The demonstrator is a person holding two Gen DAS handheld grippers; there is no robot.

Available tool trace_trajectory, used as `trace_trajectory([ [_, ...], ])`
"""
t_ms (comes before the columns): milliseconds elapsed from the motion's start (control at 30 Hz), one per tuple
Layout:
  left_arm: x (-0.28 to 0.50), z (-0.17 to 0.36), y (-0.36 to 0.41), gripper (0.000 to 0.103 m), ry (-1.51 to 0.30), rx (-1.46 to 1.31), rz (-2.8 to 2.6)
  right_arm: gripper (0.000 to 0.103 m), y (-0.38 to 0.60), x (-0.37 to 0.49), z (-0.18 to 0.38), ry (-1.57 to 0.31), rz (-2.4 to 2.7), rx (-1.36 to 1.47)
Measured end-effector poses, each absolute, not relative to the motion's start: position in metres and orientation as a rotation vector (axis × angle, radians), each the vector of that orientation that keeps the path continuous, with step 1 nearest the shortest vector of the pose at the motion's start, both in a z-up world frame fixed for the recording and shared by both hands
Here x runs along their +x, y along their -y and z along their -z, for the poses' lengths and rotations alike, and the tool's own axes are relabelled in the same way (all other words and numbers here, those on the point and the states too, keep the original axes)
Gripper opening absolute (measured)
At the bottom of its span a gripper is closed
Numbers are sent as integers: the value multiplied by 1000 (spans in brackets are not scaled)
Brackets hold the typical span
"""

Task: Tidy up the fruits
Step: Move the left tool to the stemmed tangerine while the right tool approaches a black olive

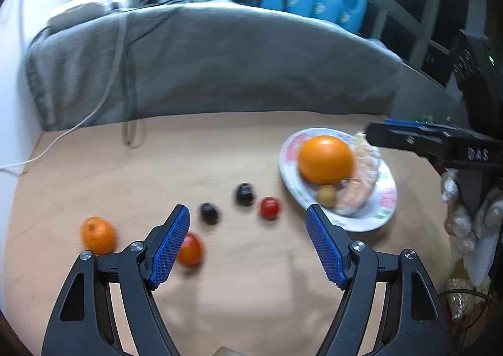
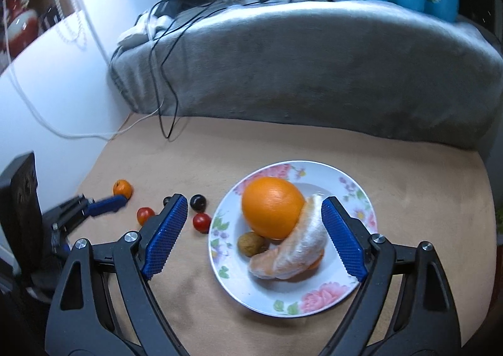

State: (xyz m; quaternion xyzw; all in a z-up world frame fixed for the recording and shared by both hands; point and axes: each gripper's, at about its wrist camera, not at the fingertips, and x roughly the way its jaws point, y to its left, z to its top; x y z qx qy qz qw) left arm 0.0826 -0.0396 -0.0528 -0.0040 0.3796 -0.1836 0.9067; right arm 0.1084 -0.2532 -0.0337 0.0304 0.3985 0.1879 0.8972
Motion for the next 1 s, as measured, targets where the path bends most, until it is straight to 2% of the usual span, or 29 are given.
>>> trace_trajectory([
  [567,94,72,-51,76,-836,-97,225,89,184,106,53,-892,-541,-59],
  [667,96,77,-57,68,-848,-115,220,89,173,110,57,-904,-559,-68],
  [767,98,81,-63,65,-854,-128,215,89,161,113,62,-914,-574,-84],
  [833,99,83,-66,61,-855,-133,212,86,155,116,65,-920,-581,-91],
  [1000,105,87,-73,58,-864,-146,208,76,139,127,76,-959,-608,-80],
])
